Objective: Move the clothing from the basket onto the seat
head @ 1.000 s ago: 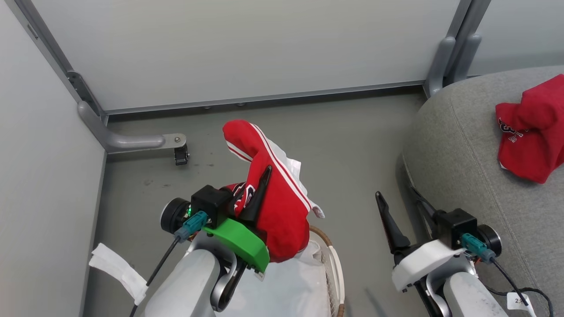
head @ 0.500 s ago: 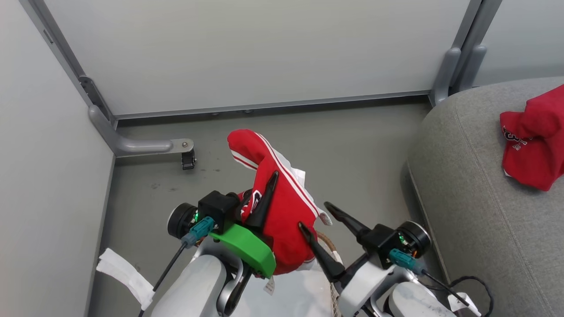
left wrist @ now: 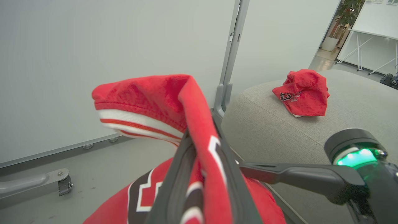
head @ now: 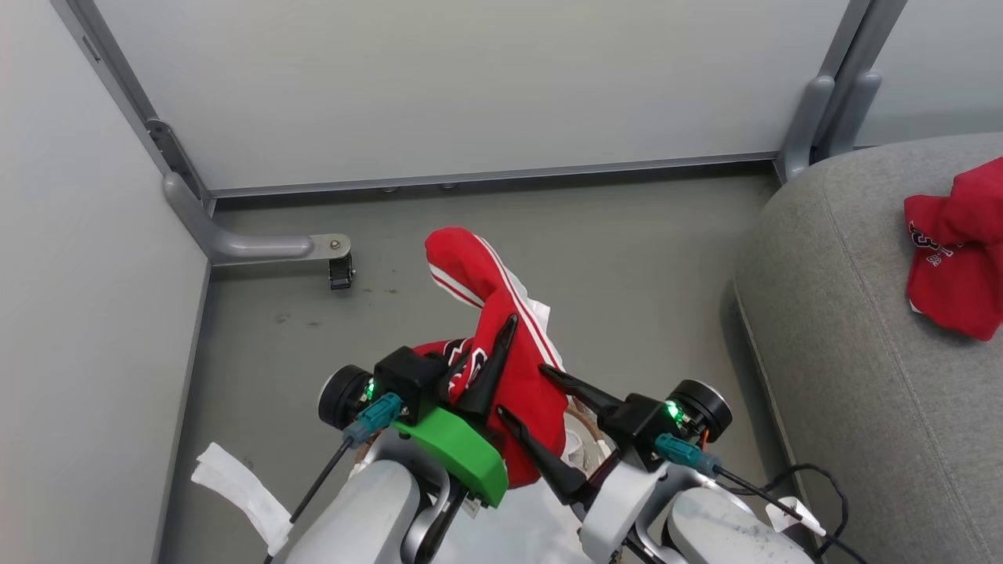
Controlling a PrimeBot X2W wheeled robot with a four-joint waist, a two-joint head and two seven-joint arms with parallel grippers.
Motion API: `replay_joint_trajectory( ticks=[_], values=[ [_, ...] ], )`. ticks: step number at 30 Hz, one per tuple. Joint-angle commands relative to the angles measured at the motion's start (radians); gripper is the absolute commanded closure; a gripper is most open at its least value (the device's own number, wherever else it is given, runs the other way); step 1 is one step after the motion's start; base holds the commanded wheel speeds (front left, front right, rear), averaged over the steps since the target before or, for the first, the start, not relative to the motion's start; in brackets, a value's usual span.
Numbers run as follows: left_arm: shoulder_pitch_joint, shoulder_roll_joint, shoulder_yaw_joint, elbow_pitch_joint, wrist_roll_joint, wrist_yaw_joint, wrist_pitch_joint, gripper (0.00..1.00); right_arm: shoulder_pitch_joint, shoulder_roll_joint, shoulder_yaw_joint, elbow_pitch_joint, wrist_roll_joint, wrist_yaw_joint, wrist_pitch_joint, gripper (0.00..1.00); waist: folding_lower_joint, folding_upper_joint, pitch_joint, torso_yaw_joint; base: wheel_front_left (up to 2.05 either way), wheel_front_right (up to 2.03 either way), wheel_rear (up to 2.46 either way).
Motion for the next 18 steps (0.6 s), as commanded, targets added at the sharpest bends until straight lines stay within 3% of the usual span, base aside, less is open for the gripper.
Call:
replay_joint_trajectory(
  ticks=[1, 18],
  values=[
    [0.001, -0.003, -0.005, -0.008, -0.013, 0.001, -0.001, 1.00, -0.017, -0.005, 0.005, 0.010, 0.002, -0.001, -0.005, 0.00, 0.0000, 0.0000, 0.002, 0.002, 0.00, 0.00, 0.00],
    [-0.030, -0.009, -0.120, -0.048, -0.075, 0.001, -0.001, 1.00, -0.102, -0.013, 0.041, 0.124, 0.027, -0.001, -0.005, 0.00, 0.0000, 0.0000, 0.022, 0.046, 0.00, 0.00, 0.00]
  ],
)
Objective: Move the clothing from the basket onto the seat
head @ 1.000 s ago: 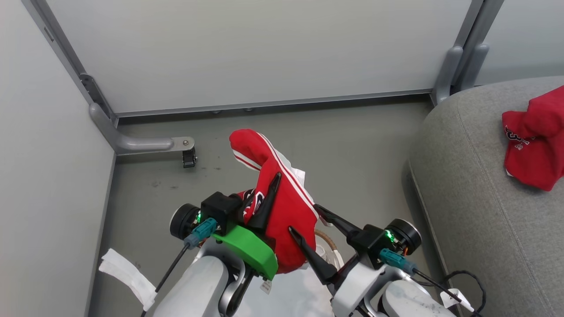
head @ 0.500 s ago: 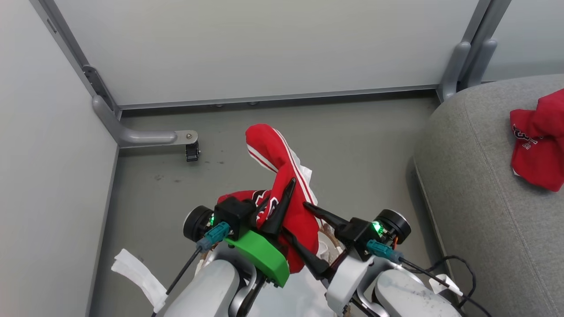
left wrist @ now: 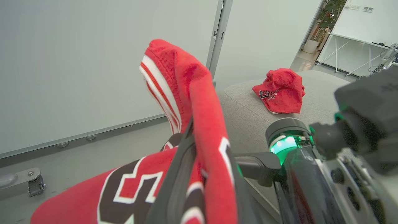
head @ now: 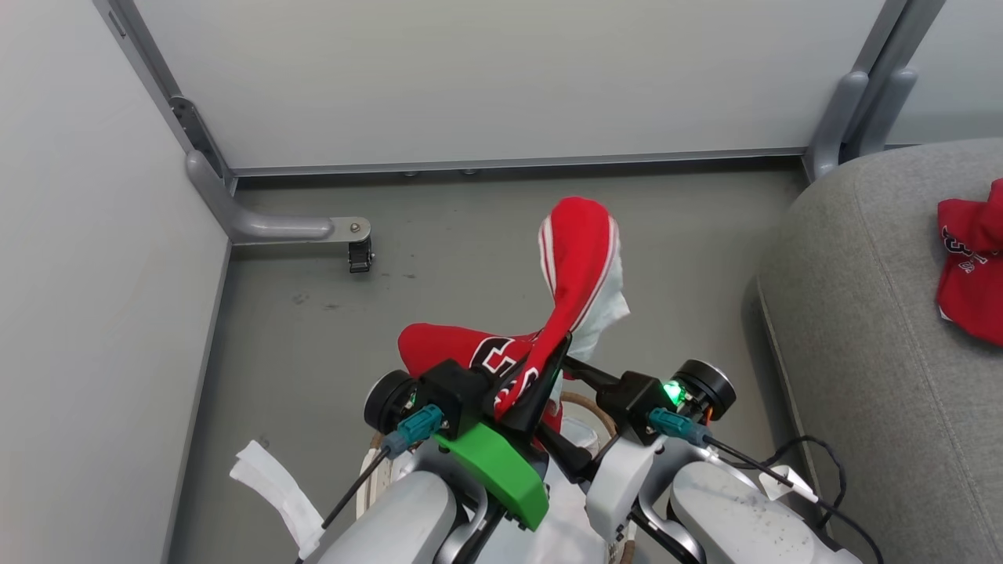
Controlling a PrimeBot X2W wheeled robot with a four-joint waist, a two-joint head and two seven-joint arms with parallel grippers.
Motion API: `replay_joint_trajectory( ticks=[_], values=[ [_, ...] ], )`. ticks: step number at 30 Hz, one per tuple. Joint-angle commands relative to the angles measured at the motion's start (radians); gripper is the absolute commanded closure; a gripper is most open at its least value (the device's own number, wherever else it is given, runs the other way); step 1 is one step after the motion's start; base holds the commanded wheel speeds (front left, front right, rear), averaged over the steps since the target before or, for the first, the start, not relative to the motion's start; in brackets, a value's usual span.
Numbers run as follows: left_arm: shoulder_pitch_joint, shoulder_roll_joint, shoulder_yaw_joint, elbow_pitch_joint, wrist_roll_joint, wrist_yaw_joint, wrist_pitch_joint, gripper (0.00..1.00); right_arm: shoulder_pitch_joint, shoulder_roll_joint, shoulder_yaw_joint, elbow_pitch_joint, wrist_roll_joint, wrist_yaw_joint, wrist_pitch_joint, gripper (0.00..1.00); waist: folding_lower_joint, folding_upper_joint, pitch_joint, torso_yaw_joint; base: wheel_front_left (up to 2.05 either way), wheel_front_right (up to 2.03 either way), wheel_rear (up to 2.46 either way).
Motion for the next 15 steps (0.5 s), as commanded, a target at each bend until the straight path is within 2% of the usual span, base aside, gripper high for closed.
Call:
replay_joint_trajectory(
  ticks=[1, 15],
  values=[
    [-0.021, -0.001, -0.005, -0.007, -0.010, 0.001, -0.001, 1.00, -0.011, -0.008, 0.003, 0.006, 0.008, -0.001, -0.005, 0.00, 0.0000, 0.0000, 0.002, 0.009, 0.00, 0.00, 0.00],
    [-0.035, 0.011, -0.087, -0.013, -0.076, 0.001, -0.001, 1.00, -0.042, -0.017, -0.019, 0.012, -0.015, -0.001, -0.005, 0.00, 0.0000, 0.0000, 0.008, 0.042, 0.00, 0.00, 0.00]
  ],
)
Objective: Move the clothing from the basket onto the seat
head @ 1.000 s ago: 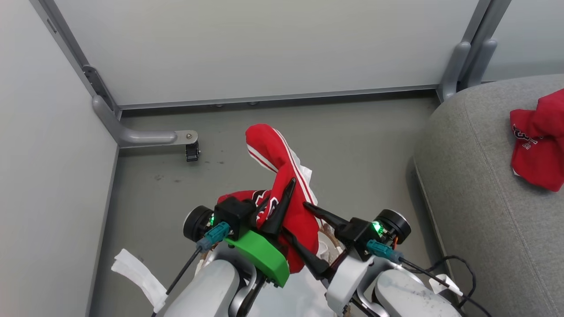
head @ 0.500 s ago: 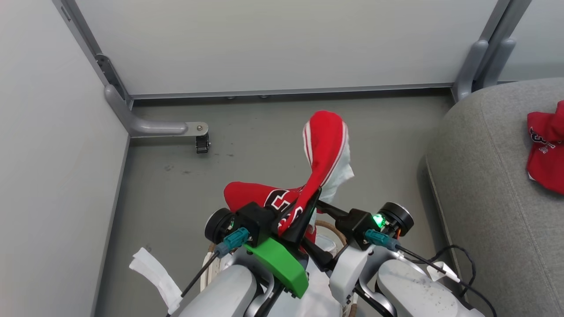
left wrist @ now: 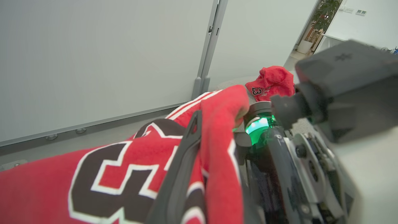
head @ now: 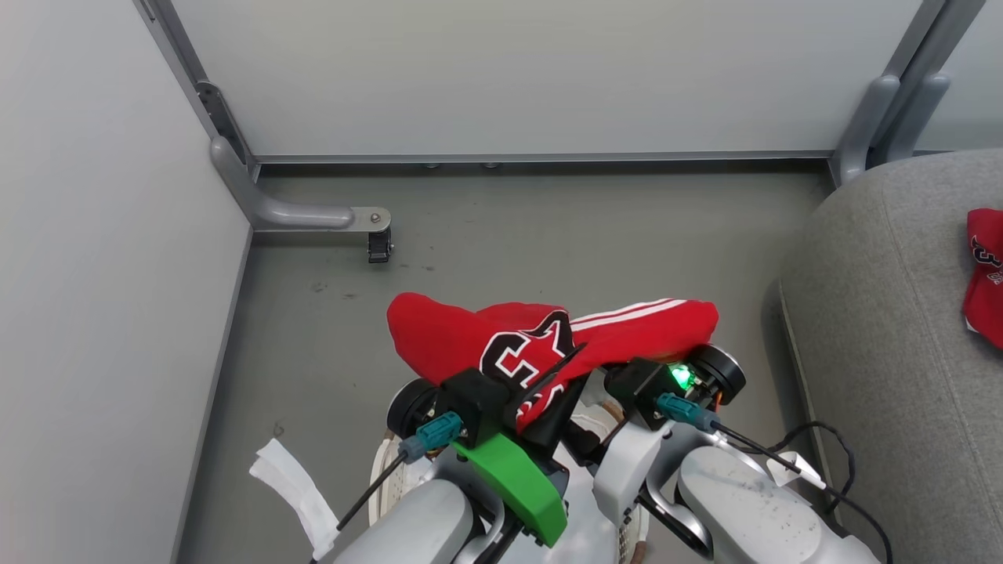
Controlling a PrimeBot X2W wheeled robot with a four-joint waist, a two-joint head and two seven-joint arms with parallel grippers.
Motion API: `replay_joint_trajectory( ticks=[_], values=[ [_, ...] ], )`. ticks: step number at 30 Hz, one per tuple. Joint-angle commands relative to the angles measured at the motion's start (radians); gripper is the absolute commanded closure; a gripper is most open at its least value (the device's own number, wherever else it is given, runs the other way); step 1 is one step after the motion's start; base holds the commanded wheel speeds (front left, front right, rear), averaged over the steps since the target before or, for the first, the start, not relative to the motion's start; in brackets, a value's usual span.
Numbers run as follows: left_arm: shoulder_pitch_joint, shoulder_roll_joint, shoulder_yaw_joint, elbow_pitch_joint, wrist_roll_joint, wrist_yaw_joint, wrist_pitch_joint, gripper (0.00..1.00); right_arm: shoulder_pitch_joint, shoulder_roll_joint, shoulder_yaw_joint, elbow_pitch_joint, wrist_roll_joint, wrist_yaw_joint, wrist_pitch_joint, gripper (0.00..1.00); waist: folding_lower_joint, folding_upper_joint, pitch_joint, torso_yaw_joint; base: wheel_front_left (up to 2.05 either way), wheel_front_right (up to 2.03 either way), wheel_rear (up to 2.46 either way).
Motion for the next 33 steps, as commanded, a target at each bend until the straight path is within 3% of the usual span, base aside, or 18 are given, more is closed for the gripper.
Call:
replay_joint_trajectory(
  ticks=[1, 6, 7, 11, 12, 20, 21, 22, 23, 24, 33],
  values=[
    [-0.019, 0.007, -0.009, -0.004, -0.010, 0.001, -0.001, 1.00, -0.016, -0.004, -0.006, 0.001, -0.006, -0.001, -0.005, 0.00, 0.0000, -0.0001, -0.001, 0.004, 0.00, 0.00, 0.00],
    [-0.022, 0.012, -0.025, -0.001, -0.023, 0.001, -0.001, 1.00, -0.011, -0.001, -0.012, -0.013, -0.017, -0.001, -0.005, 0.00, 0.0000, -0.0001, -0.001, 0.010, 0.00, 0.00, 0.00],
    [-0.022, 0.013, -0.028, 0.001, -0.026, 0.001, -0.001, 1.00, -0.010, -0.002, -0.008, -0.017, -0.019, -0.001, -0.005, 0.07, 0.0000, -0.0001, -0.002, 0.011, 0.00, 0.00, 0.00],
    [-0.026, 0.018, -0.037, 0.007, -0.037, 0.001, -0.001, 1.00, -0.008, -0.009, -0.002, -0.039, -0.023, -0.001, -0.005, 0.93, 0.0000, -0.0001, -0.001, 0.015, 0.00, 0.00, 0.00],
    [-0.027, 0.018, -0.039, 0.007, -0.040, 0.001, -0.001, 1.00, -0.007, -0.011, -0.007, -0.047, -0.024, -0.001, -0.005, 1.00, 0.0000, -0.0001, 0.000, 0.016, 0.00, 0.00, 0.00],
    [-0.017, 0.025, -0.025, 0.004, -0.027, 0.001, 0.000, 1.00, 0.024, -0.025, -0.027, -0.077, -0.012, -0.001, -0.005, 1.00, 0.0000, -0.0001, -0.004, 0.018, 0.00, 0.00, 0.00],
    [-0.014, 0.025, -0.014, -0.001, -0.018, 0.001, 0.000, 0.85, 0.027, -0.025, -0.036, -0.080, -0.013, -0.001, -0.005, 1.00, 0.0000, -0.0001, -0.004, 0.017, 0.00, 0.00, 0.00],
    [-0.009, 0.023, -0.005, -0.005, -0.011, 0.001, 0.000, 0.60, 0.030, -0.026, -0.044, -0.081, -0.016, -0.001, -0.005, 1.00, 0.0000, -0.0001, -0.004, 0.015, 0.00, 0.00, 0.00],
    [-0.004, 0.022, 0.000, -0.007, -0.005, 0.001, 0.000, 0.16, 0.034, -0.025, -0.051, -0.079, -0.015, -0.001, -0.005, 1.00, 0.0000, -0.0001, -0.003, 0.013, 0.00, 0.00, 0.00],
    [0.001, 0.021, 0.007, -0.009, 0.003, 0.001, -0.001, 0.00, 0.038, -0.025, -0.061, -0.076, -0.016, -0.001, -0.005, 1.00, 0.0000, -0.0001, -0.003, 0.010, 0.00, 0.00, 0.00],
    [0.015, 0.010, 0.057, -0.022, 0.042, 0.001, 0.000, 0.00, 0.064, -0.023, -0.113, -0.062, -0.021, -0.001, -0.005, 1.00, 0.0000, -0.0001, 0.013, -0.034, 0.00, 0.00, 0.00]
  ],
)
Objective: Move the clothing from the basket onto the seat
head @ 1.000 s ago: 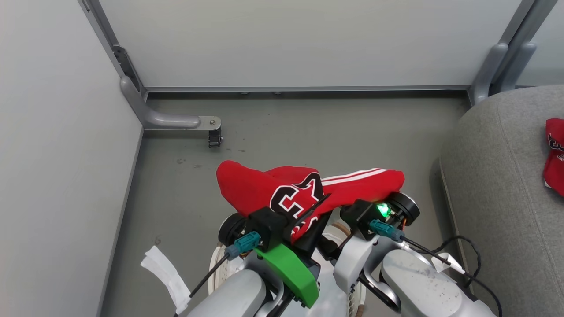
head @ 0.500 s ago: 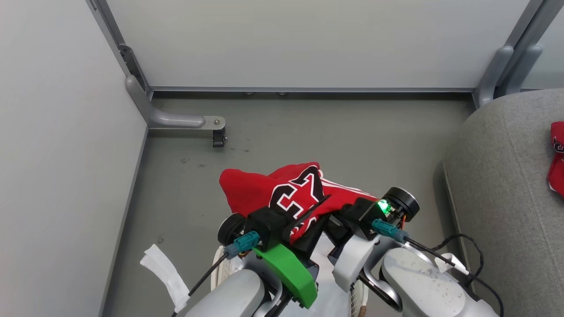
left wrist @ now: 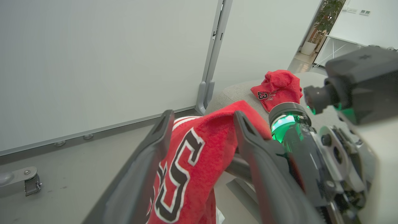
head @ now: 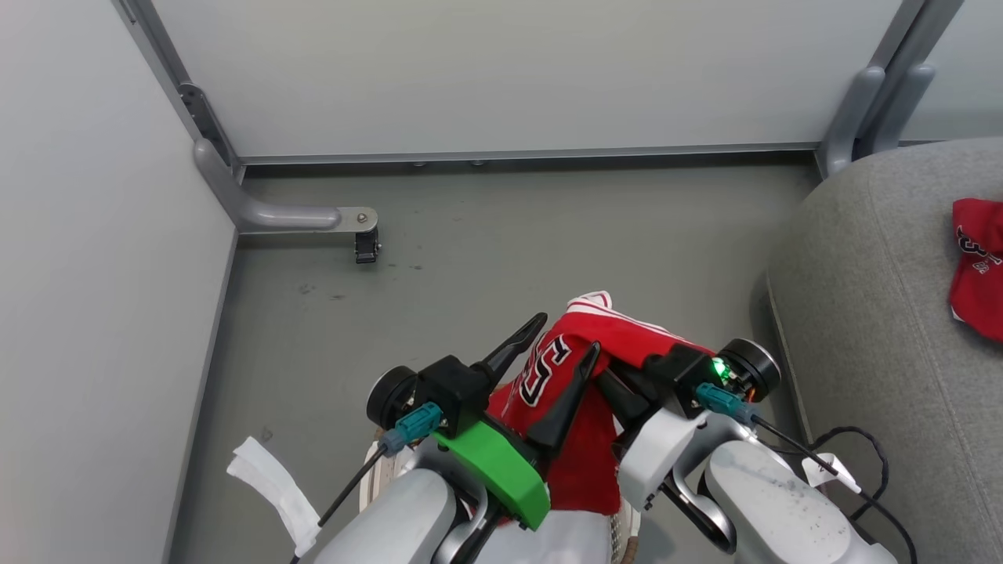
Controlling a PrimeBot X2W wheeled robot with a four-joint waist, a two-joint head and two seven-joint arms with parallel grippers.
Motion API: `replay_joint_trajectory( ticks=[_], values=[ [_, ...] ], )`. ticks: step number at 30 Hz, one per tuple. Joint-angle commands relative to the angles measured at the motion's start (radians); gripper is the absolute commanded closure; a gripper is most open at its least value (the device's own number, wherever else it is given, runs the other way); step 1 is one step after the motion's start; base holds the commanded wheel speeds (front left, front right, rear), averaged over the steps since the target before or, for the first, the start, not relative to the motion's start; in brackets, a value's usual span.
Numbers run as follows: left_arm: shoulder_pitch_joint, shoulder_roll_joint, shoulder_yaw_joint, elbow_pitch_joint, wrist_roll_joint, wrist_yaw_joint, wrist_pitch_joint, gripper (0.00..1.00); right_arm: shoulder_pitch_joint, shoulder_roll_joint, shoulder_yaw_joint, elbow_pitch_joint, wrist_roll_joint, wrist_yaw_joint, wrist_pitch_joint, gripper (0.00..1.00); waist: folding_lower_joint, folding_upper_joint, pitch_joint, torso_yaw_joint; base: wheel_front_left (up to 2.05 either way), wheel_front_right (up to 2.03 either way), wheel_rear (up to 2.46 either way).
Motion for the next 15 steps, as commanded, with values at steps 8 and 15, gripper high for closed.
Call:
replay_joint_trajectory(
  ticks=[8, 15],
  values=[
    [0.017, 0.002, 0.024, -0.007, 0.022, 0.001, 0.000, 0.00, 0.028, -0.005, -0.069, -0.019, -0.029, -0.001, -0.005, 1.00, 0.0000, 0.0000, 0.022, -0.083, 0.00, 0.00, 0.00],
    [0.021, 0.014, 0.045, 0.001, 0.033, 0.001, 0.000, 0.00, 0.041, 0.000, -0.110, -0.040, -0.038, -0.001, -0.005, 1.00, 0.0000, 0.0000, 0.026, -0.184, 0.00, 0.00, 0.00]
  ],
)
